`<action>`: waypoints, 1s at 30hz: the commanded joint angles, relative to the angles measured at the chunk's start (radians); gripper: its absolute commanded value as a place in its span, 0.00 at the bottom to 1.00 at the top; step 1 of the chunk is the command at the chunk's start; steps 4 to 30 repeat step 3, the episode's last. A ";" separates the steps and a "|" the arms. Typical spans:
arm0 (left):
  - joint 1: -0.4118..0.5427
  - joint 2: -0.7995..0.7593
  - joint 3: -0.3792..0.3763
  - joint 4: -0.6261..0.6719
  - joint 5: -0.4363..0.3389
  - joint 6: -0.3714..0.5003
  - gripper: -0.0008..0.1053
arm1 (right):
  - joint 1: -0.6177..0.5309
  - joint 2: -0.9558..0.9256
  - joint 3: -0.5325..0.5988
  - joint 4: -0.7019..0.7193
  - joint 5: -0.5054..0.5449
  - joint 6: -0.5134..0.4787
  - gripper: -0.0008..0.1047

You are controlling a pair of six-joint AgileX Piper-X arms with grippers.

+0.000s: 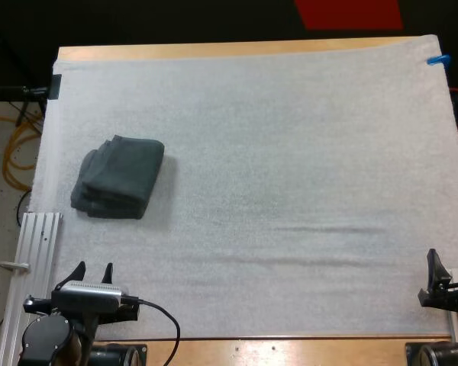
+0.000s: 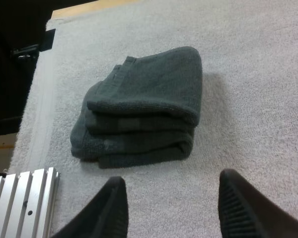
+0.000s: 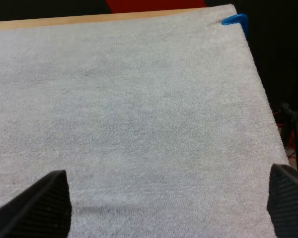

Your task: Pick towel from pile fold and stack

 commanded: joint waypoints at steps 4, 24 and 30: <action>0.002 -0.134 -0.004 -0.010 0.000 -0.013 0.40 | -0.004 -0.038 -0.001 -0.002 -0.009 -0.003 0.75; 0.002 -0.134 -0.004 -0.010 0.000 -0.013 0.40 | -0.004 -0.038 -0.001 -0.002 -0.009 -0.003 0.75; 0.002 -0.134 -0.004 -0.010 0.000 -0.013 0.40 | -0.004 -0.038 -0.001 -0.002 -0.009 -0.003 0.75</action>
